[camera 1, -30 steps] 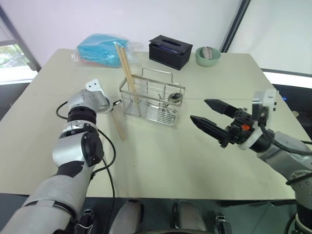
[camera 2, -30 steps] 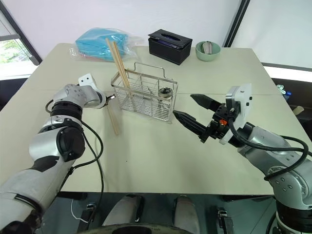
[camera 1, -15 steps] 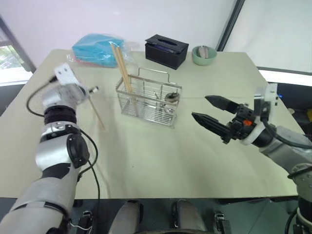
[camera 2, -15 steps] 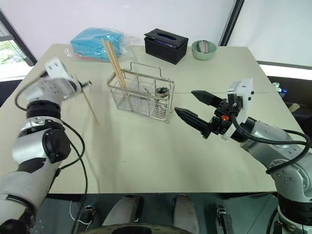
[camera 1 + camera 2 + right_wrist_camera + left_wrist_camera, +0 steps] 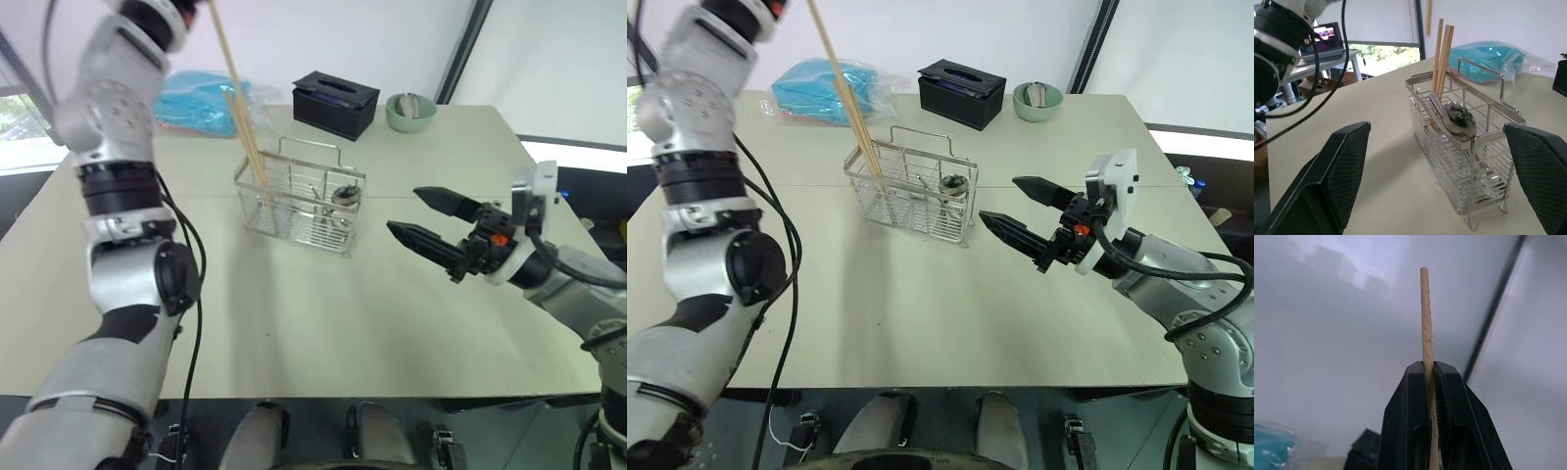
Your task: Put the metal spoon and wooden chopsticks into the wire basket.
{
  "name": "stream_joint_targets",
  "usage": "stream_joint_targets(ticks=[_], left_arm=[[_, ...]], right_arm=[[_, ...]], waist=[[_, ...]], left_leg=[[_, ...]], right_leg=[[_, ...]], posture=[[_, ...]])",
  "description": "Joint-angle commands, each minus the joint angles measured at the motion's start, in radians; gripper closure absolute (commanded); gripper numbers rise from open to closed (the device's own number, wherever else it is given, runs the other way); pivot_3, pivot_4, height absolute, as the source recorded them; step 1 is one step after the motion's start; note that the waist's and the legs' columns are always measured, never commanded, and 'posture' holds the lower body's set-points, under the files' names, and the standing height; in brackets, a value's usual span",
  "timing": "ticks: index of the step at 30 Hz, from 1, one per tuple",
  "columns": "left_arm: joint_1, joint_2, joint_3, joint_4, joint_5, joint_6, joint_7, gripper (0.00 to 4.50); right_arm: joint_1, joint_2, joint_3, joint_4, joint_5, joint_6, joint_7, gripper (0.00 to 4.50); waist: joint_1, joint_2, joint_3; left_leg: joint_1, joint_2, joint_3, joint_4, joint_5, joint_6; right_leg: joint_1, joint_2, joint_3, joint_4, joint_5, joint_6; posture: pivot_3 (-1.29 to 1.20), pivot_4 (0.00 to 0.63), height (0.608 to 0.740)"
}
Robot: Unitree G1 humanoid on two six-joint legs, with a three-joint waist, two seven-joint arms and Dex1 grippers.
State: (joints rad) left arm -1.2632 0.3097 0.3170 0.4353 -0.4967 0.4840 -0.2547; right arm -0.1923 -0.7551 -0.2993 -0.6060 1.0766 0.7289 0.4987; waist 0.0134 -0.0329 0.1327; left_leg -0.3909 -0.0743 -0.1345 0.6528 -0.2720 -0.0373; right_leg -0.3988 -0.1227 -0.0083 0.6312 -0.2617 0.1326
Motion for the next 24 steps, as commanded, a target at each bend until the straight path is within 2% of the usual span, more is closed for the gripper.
stream_joint_targets(ticks=[1, 12, 15, 21, 22, 24], left_arm=[[0.021, -0.008, -0.065, -0.055, 0.038, -0.038, -0.047, 4.46], [0.143, -0.044, -0.166, -0.076, 0.138, -0.152, -0.101, 4.46], [0.172, -0.072, -0.154, -0.092, 0.116, -0.146, -0.099, 3.49], [0.235, -0.112, -0.117, -0.175, 0.071, -0.105, -0.063, 0.40], [0.242, -0.111, -0.106, -0.189, 0.063, -0.098, -0.052, 0.09], [0.251, -0.101, -0.093, -0.214, 0.054, -0.080, -0.036, 0.09]], right_arm=[[0.015, 0.007, -0.043, -0.043, 0.026, -0.012, -0.025, 0.00], [0.047, -0.002, -0.082, -0.068, 0.068, -0.013, -0.084, 0.00], [0.041, -0.006, -0.082, -0.065, 0.074, -0.012, -0.092, 0.00], [0.025, -0.016, -0.072, -0.053, 0.078, -0.010, -0.097, 0.00], [0.021, -0.017, -0.069, -0.049, 0.077, -0.011, -0.096, 0.00], [0.014, -0.017, -0.061, -0.042, 0.072, -0.011, -0.092, 0.00]], waist=[[-0.002, 0.000, 0.000], [0.001, 0.000, 0.001], [0.002, 0.000, 0.001], [-0.002, 0.000, 0.001], [-0.002, 0.000, 0.001], [-0.001, 0.000, 0.001]], left_leg=[[0.000, 0.000, 0.000, 0.000, 0.000, 0.000], [-0.001, 0.000, 0.000, -0.002, 0.000, 0.000], [-0.001, 0.000, 0.000, -0.001, 0.000, 0.000], [-0.001, 0.000, 0.000, -0.001, 0.000, 0.000], [-0.001, 0.000, 0.000, -0.001, 0.000, 0.000], [-0.001, 0.001, 0.000, -0.001, 0.000, 0.000]], right_leg=[[0.000, 0.000, 0.000, 0.000, 0.000, 0.000], [-0.002, 0.000, 0.000, -0.001, 0.000, 0.000], [-0.001, 0.000, 0.000, -0.001, 0.000, 0.000], [-0.001, 0.000, 0.000, -0.001, 0.000, 0.000], [-0.001, 0.000, 0.000, -0.001, 0.000, 0.000], [-0.001, 0.001, 0.000, -0.001, 0.000, 0.000]], posture=[[0.00, 0.150, 0.655], [0.00, 0.150, 0.655], [0.00, 0.150, 0.655], [0.00, 0.150, 0.655], [0.00, 0.150, 0.655], [0.00, 0.150, 0.655]])
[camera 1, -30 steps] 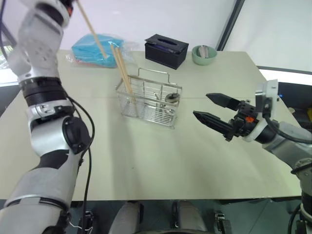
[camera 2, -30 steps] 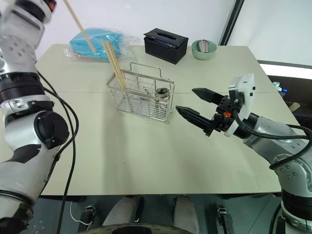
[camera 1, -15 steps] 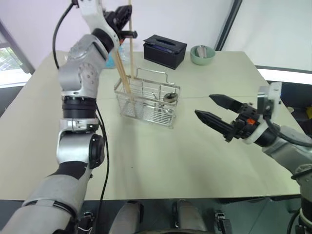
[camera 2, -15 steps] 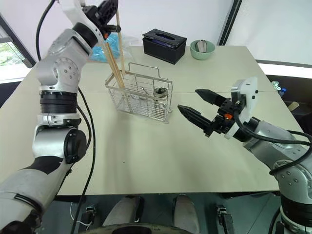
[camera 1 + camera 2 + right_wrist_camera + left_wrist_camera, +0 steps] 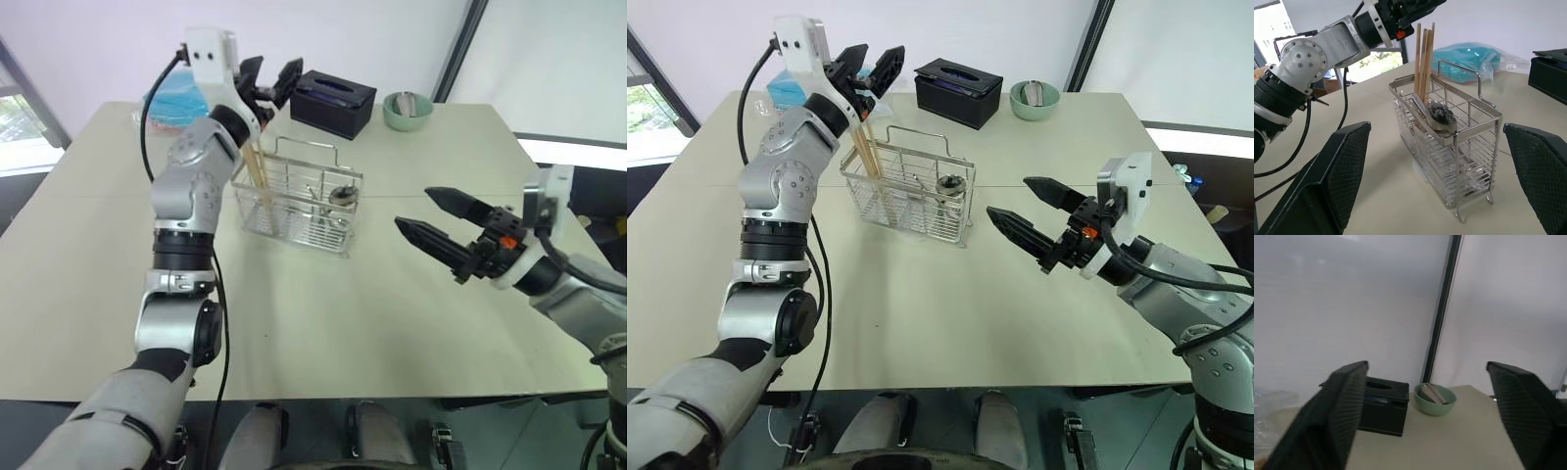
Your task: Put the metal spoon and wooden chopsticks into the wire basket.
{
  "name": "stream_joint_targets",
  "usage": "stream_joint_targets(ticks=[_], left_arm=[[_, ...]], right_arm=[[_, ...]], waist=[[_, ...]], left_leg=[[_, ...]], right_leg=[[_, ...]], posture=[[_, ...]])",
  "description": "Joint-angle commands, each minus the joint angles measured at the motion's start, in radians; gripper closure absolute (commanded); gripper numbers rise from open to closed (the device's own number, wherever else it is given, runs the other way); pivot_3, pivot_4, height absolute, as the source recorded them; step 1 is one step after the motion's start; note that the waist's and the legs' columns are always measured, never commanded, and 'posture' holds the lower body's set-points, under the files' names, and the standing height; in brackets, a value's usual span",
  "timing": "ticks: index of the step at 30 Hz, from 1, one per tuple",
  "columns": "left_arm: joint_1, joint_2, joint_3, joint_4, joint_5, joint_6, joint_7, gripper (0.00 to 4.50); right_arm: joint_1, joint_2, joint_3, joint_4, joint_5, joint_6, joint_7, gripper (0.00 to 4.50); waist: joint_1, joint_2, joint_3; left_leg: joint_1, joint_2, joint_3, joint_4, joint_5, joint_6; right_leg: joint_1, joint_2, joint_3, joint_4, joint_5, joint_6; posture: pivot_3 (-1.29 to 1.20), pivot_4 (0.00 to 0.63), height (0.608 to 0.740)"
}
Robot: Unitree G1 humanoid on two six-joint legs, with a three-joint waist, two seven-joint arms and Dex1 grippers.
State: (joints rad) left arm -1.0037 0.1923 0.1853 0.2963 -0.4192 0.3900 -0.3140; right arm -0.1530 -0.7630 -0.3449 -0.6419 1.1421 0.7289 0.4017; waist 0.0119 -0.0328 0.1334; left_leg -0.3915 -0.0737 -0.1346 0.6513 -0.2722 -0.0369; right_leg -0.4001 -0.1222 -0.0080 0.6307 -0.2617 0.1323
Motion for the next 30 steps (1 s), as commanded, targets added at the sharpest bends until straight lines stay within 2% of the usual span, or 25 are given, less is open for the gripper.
stream_joint_targets(ticks=[1, 3, 6, 11, 14, 16, 22, 26, 30], left_arm=[[-0.005, 0.020, 0.041, -0.082, -0.026, 0.020, 0.027, 0.09], [0.002, 0.051, 0.056, -0.112, -0.039, 0.059, 0.024, 0.09], [0.018, 0.154, 0.069, -0.161, -0.060, 0.141, -0.028, 0.09], [0.132, 0.494, 0.069, -0.244, -0.048, 0.182, -0.274, 0.09], [0.288, 0.684, 0.075, -0.316, -0.032, 0.130, -0.452, 0.09], [0.378, 0.766, 0.097, -0.356, -0.035, 0.112, -0.529, 0.09], [0.638, 0.902, 0.289, -0.503, -0.130, 0.213, -0.665, 0.09], [0.750, 0.924, 0.377, -0.610, -0.162, 0.263, -0.686, 0.09], [0.789, 0.917, 0.418, -0.653, -0.170, 0.292, -0.652, 0.09]], right_arm=[[-0.028, -0.008, -0.013, -0.004, 0.004, -0.011, 0.006, 0.00], [-0.040, -0.010, -0.006, 0.007, -0.002, -0.010, 0.016, 0.00], [-0.060, -0.026, -0.003, 0.035, -0.019, -0.010, 0.047, 0.00], [-0.093, -0.079, 0.016, 0.117, -0.091, -0.022, 0.162, 0.00], [-0.113, -0.103, 0.045, 0.176, -0.164, -0.046, 0.238, 0.00], [-0.123, -0.110, 0.063, 0.204, -0.204, -0.061, 0.282, 0.00], [-0.165, -0.114, 0.106, 0.273, -0.288, -0.098, 0.405, 0.00], [-0.169, -0.116, 0.103, 0.289, -0.293, -0.091, 0.464, 0.00], [-0.186, -0.109, 0.113, 0.302, -0.307, -0.086, 0.489, 0.00]], waist=[[0.001, 0.000, 0.000], [0.001, 0.000, 0.000], [-0.002, 0.000, 0.000], [-0.018, 0.003, 0.001], [-0.022, 0.004, 0.002], [-0.021, 0.004, 0.002], [-0.006, 0.005, 0.003], [0.003, 0.006, 0.004], [0.001, 0.007, 0.004]], left_leg=[[0.000, 0.000, 0.000, 0.000, 0.000, 0.000], [0.000, 0.000, 0.000, 0.000, 0.000, 0.000], [0.000, 0.000, 0.000, 0.000, 0.000, 0.000], [0.001, 0.001, 0.001, -0.002, 0.000, 0.000], [0.000, 0.001, 0.000, -0.003, 0.000, 0.000], [0.000, 0.001, 0.001, -0.003, 0.000, 0.000], [0.000, 0.002, 0.001, -0.002, 0.000, 0.000], [0.000, 0.002, 0.001, -0.002, 0.000, 0.000], [0.000, 0.002, 0.001, -0.002, 0.000, 0.000]], right_leg=[[0.000, 0.000, 0.000, 0.000, 0.000, 0.000], [0.000, 0.000, 0.000, 0.000, 0.000, 0.000], [0.000, 0.000, 0.000, 0.000, 0.000, 0.000], [-0.002, 0.002, 0.000, 0.001, 0.000, -0.001], [-0.002, 0.002, 0.001, 0.000, 0.000, -0.001], [-0.002, 0.001, 0.001, 0.000, 0.000, -0.001], [-0.003, -0.001, 0.001, 0.000, -0.002, -0.005], [-0.004, -0.002, 0.001, -0.001, -0.002, -0.006], [-0.003, -0.002, 0.001, -0.002, -0.002, -0.006]], posture=[[0.00, 0.150, 0.655], [0.00, 0.150, 0.655], [0.00, 0.150, 0.655], [0.00, 0.150, 0.655], [0.00, 0.150, 0.655], [0.00, 0.150, 0.655], [0.00, 0.150, 0.655], [0.00, 0.150, 0.655], [0.00, 0.150, 0.655]])
